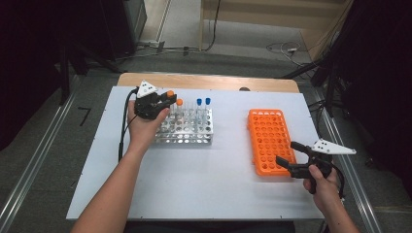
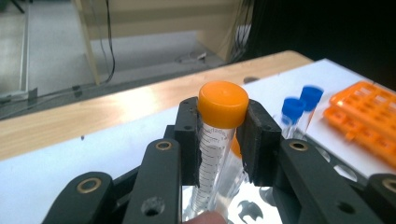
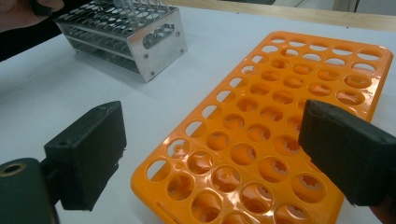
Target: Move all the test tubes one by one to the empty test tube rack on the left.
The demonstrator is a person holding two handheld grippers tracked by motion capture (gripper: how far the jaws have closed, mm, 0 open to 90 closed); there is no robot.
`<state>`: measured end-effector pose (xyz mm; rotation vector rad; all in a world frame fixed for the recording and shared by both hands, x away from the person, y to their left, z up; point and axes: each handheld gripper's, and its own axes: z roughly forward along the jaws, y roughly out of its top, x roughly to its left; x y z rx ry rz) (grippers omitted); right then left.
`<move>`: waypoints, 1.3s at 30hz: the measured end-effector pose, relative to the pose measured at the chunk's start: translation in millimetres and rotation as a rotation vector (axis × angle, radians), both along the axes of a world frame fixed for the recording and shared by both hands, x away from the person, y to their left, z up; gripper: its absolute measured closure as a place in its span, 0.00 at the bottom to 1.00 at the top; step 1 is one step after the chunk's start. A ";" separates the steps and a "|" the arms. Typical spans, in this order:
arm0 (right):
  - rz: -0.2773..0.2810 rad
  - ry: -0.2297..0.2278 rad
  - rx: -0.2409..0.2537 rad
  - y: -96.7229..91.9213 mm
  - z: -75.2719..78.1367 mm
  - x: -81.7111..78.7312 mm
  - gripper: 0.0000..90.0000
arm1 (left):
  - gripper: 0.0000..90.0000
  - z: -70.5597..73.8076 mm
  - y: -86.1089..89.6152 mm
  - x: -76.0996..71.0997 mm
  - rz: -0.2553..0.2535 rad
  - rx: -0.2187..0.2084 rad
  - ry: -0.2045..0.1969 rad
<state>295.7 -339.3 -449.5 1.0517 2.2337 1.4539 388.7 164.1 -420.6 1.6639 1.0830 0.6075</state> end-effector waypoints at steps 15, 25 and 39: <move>0.000 0.000 -0.003 0.0 -2.2 1.4 0.07 | 0.30 -5.5 9.0 -10.4 0.051 -0.005 0.065; 0.001 -0.004 -0.008 0.6 -3.3 1.5 0.07 | 0.00 -0.8 4.6 -49.2 -0.071 -0.050 0.032; 0.001 -0.007 -0.020 -0.5 -7.1 3.7 0.07 | 0.00 -3.5 11.8 -106.2 -0.124 -0.091 -0.009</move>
